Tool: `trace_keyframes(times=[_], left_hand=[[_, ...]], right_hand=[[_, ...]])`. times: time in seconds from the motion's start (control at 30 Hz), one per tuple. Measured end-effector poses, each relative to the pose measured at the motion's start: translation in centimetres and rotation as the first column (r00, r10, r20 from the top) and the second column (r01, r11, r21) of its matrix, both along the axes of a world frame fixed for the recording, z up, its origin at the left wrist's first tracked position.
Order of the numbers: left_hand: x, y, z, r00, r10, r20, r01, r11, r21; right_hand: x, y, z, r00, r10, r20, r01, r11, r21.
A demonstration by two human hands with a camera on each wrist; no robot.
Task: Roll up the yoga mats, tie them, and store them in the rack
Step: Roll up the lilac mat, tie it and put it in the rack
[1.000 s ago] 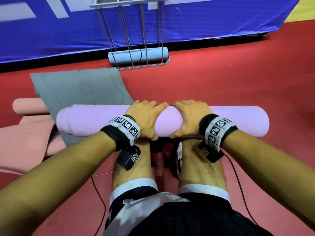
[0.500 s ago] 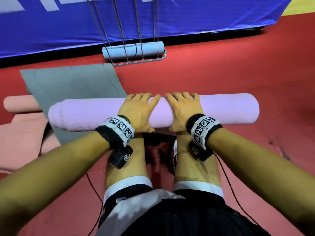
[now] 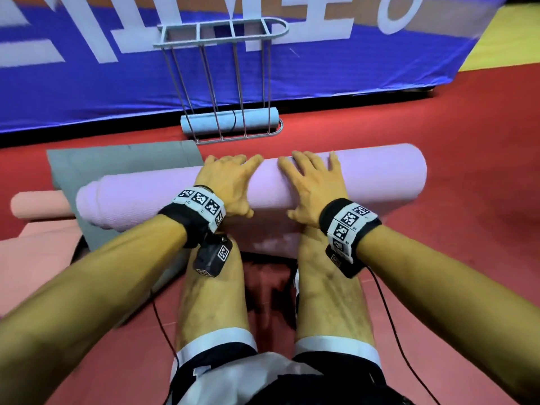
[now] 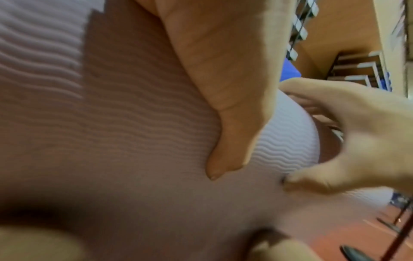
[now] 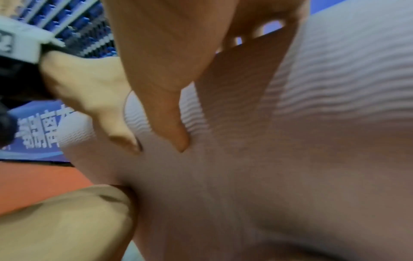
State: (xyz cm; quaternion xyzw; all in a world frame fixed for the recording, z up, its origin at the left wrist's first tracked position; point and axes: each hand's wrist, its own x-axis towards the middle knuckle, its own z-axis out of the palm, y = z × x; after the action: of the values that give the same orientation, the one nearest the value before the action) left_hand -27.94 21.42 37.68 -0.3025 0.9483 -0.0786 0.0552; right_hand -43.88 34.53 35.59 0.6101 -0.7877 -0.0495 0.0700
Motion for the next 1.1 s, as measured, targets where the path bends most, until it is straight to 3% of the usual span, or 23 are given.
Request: trace_keyframes(times=[0.17, 0.3, 0.4, 0.5, 0.63, 1.1], left_hand=[[-0.2, -1.4, 7.3, 0.998, -0.033, -0.062, 0.031, 0.999, -0.025], [0.8, 0.0, 10.0, 0.999, -0.039, -0.031, 0.04, 0.997, 0.059], [1.9, 1.5, 7.8, 0.998, -0.06, 0.007, 0.057, 0.975, 0.213], [2.8, 2.7, 4.4, 0.992, -0.109, 0.067, 0.073, 0.911, 0.405], [2.9, 3.4, 1.1, 0.983, -0.157, 0.098, 0.084, 0.848, 0.524], [0.3, -0.1, -1.6, 0.986, -0.138, 0.096, -0.005, 0.551, 0.835]], right_hand=[[-0.8, 0.1, 4.0, 0.991, -0.003, -0.131, -0.016, 0.989, -0.145], [-0.9, 0.8, 5.7, 0.993, 0.052, -0.109, -0.077, 0.968, -0.237], [0.0, 3.0, 4.3, 0.992, 0.1, -0.072, -0.111, 0.978, -0.174], [1.8, 5.6, 1.8, 0.998, 0.065, 0.012, -0.066, 0.997, 0.032], [2.7, 6.8, 0.0, 0.994, 0.041, 0.098, -0.06, 0.978, 0.199], [0.9, 4.7, -0.7, 0.941, -0.04, 0.335, -0.076, 0.943, 0.325]])
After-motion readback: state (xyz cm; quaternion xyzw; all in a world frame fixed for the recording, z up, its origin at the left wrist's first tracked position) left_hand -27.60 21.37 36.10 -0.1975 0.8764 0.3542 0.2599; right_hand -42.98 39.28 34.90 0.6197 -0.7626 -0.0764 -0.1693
